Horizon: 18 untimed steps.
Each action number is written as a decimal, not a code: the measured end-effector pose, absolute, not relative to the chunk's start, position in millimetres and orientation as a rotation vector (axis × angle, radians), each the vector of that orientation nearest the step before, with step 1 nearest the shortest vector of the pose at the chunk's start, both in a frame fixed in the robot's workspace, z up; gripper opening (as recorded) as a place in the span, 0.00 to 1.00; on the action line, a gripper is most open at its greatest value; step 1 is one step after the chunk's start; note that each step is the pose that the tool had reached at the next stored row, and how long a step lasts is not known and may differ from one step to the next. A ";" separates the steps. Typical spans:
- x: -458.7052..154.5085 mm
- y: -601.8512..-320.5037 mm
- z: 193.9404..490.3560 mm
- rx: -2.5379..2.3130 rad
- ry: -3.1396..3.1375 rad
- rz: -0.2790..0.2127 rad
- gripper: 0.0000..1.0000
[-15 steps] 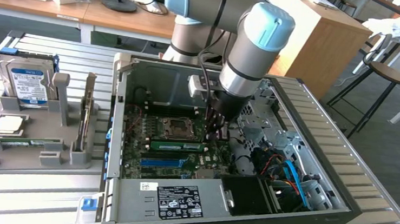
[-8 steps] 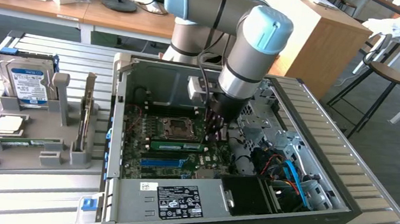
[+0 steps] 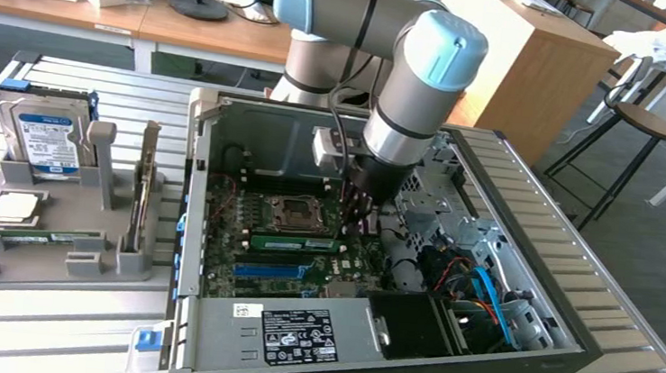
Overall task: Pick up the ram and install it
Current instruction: 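Insert the ram into the slot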
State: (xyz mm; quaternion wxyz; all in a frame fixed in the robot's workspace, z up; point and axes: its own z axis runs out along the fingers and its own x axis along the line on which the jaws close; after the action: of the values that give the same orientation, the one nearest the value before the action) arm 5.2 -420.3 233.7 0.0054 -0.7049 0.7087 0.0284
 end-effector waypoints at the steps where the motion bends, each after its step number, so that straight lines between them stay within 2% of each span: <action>1: 5.3 -420.3 233.5 -2.207 2.218 0.089 0.10; 18: 6.1 -420.2 230.0 -2.205 2.217 0.093 0.10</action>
State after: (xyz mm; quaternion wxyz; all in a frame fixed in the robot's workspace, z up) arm 6.1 -420.2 230.0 0.0068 -0.7049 0.7086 0.0296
